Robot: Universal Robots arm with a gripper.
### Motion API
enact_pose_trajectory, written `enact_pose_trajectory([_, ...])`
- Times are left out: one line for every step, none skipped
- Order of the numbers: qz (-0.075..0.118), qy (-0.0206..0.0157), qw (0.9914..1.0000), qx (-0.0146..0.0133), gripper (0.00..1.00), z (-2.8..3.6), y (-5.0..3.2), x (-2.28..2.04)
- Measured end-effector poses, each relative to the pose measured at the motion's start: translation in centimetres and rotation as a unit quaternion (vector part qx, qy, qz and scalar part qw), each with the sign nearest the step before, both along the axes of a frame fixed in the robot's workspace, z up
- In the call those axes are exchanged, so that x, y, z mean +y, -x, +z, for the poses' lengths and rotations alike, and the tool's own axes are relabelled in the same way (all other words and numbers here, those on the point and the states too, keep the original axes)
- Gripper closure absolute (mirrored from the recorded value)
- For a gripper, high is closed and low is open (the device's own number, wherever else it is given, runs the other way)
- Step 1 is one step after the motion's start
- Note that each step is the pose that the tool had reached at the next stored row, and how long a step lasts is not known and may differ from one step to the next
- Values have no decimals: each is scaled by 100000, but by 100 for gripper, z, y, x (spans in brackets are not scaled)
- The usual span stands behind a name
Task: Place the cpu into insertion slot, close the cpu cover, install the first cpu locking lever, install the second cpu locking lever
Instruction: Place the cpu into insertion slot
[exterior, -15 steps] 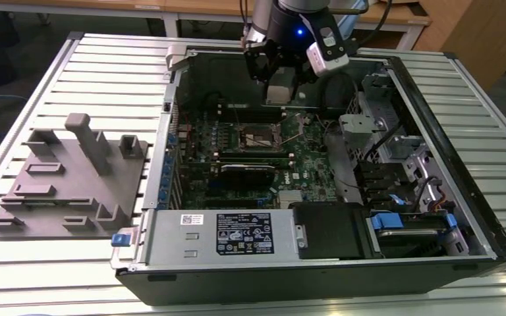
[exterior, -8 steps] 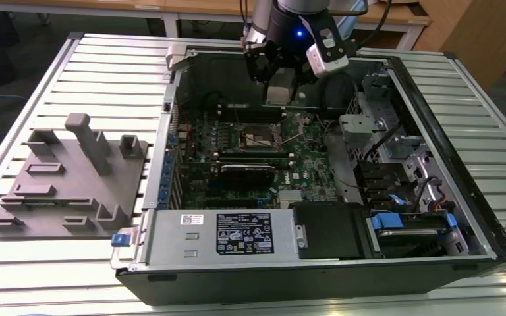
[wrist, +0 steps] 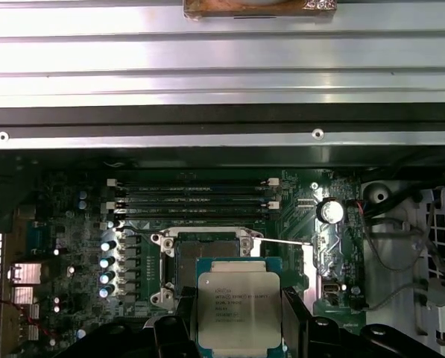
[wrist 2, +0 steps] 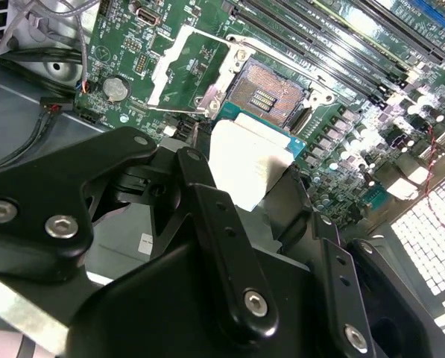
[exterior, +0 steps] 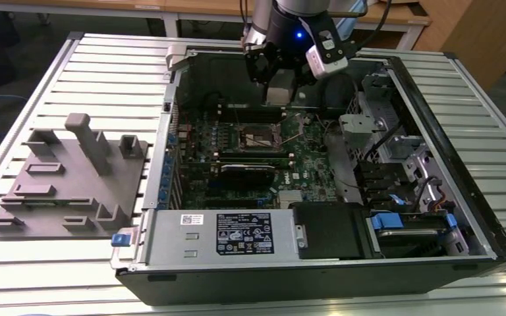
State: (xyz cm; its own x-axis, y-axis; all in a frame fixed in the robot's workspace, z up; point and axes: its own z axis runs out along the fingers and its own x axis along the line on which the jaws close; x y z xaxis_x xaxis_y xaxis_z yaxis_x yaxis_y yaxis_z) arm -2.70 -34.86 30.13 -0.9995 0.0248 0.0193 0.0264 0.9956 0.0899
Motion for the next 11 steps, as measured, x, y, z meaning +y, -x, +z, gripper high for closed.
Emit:
enact_pose_trajectory([2, 1, 100000, 0, 46, -6, 0, 0])
enact_pose_trajectory([2, 0, 100000, 1, 46, -14, 0, 0])
enact_pose_trajectory([2, -1, 100000, 1, 46, -23, 0, 0])
enact_pose_trajectory([3, 1, 100000, 1, 46, -32, 0, 0])
enact_pose_trajectory([2, 3, 100000, 1, 46, -42, 0, 0])
enact_pose_trajectory([1, 3, 100000, 2, 46, -51, 0, 0])
enact_pose_trajectory([2, 2, 100000, 1, 46, -59, 0, 0])
enact_pose_trajectory([3, 1, 100000, -2, 46, -64, 0, 0])
enact_pose_trajectory([3, 13, 100000, 7, 46, -66, 0, 0])
enact_pose_trajectory([1, 15, 100000, 7, 46, -66, 0, 0])
enact_pose_trajectory([1, 4, 100000, 1, 46, -68, 0, 0])
